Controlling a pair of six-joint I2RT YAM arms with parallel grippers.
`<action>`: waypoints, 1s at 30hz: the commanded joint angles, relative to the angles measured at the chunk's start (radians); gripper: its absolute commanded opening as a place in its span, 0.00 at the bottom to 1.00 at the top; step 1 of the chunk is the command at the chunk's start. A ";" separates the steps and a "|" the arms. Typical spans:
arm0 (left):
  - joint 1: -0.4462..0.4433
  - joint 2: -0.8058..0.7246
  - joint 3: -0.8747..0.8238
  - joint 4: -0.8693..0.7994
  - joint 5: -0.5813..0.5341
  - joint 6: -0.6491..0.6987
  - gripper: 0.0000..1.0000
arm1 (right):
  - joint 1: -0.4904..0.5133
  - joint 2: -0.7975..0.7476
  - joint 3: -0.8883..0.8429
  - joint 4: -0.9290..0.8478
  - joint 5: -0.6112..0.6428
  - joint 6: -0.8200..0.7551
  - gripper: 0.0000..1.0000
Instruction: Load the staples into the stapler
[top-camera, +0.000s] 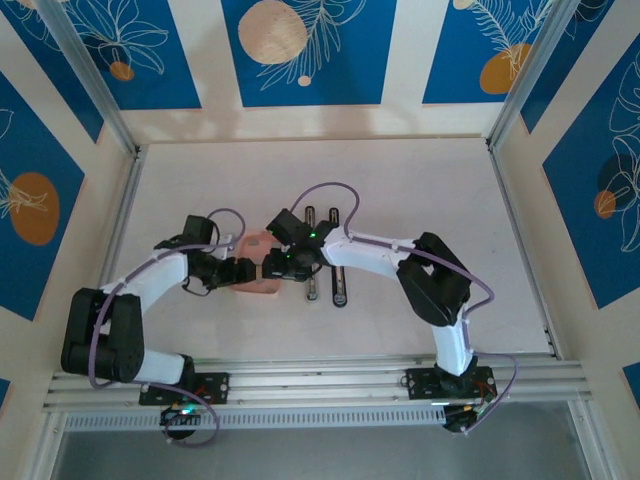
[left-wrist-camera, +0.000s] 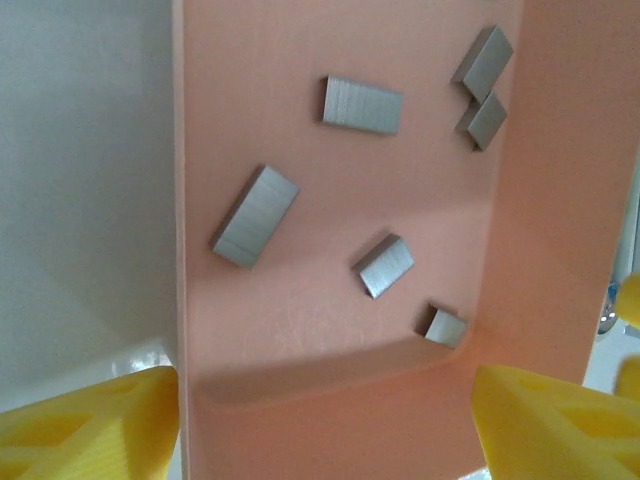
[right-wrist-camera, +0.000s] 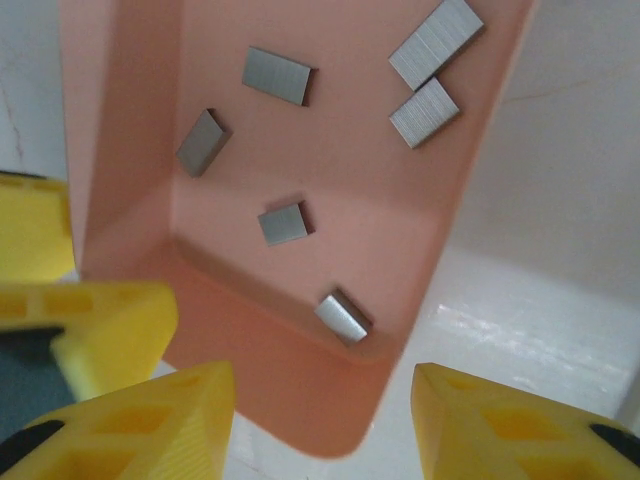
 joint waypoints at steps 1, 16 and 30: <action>0.006 -0.051 -0.049 0.024 0.038 -0.019 0.76 | -0.008 0.031 0.057 -0.020 -0.023 -0.002 0.49; 0.040 -0.305 -0.175 0.147 -0.009 -0.293 0.83 | -0.024 0.008 0.212 -0.126 0.056 -0.346 0.48; 0.307 -0.370 -0.286 0.264 0.101 -0.515 0.86 | -0.007 0.279 0.538 -0.255 0.061 -1.051 0.49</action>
